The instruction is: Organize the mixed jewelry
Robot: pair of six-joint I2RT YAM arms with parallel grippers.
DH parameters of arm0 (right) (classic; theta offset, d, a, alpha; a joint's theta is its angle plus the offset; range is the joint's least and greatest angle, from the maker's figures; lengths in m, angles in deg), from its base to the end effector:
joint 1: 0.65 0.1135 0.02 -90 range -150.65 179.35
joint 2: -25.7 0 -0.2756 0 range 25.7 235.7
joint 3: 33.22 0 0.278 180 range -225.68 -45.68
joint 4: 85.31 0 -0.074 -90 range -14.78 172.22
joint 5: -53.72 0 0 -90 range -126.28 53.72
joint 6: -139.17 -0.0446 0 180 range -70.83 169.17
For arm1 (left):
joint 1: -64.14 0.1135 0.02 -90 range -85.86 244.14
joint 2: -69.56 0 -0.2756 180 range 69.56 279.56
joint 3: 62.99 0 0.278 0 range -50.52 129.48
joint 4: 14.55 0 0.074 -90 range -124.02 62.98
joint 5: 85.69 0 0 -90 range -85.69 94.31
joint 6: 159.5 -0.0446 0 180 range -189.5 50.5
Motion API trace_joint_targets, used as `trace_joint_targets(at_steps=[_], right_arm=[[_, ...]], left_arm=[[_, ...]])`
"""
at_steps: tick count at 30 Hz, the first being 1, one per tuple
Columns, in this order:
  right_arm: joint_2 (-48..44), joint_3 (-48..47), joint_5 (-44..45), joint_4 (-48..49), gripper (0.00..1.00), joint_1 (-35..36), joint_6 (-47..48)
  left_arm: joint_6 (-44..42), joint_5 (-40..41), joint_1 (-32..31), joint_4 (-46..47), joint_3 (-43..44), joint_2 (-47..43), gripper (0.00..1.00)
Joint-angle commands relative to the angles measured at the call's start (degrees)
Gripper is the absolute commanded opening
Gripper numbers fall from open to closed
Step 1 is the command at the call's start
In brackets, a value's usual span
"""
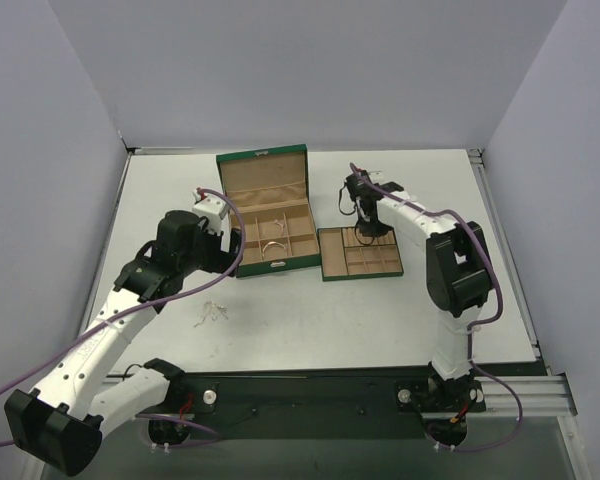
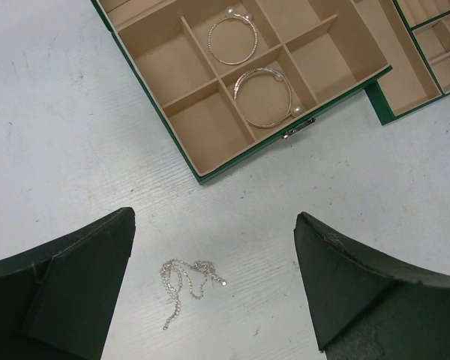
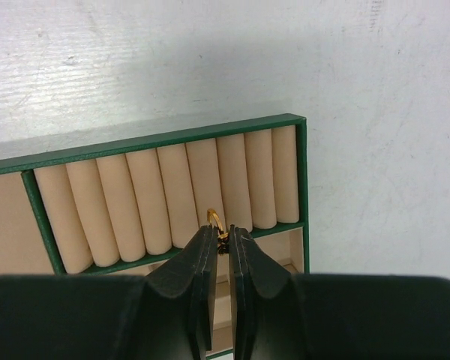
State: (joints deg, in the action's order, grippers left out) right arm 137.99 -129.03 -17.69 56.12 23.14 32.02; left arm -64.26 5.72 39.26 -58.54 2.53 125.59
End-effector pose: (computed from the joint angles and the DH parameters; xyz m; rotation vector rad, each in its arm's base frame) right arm 0.4246 0.1716 0.1943 -0.0159 2.4634 -0.1064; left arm 0.2163 -0.0991 0.3207 0.3588 2.1560 -0.2728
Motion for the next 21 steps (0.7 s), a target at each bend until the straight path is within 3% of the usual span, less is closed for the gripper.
trace_joint_targets(at_steps=[1,21], right_arm=[[1.0,-2.2,0.6,-1.2,0.00,-0.6,0.9],[3.2,-2.5,-2.0,1.1,0.00,-1.4,0.5]], left_arm=[[0.0,-1.2,0.7,1.5,-0.2,-0.5,0.97],[0.2,-3.6,2.4,1.7,-0.1,0.7,0.97]])
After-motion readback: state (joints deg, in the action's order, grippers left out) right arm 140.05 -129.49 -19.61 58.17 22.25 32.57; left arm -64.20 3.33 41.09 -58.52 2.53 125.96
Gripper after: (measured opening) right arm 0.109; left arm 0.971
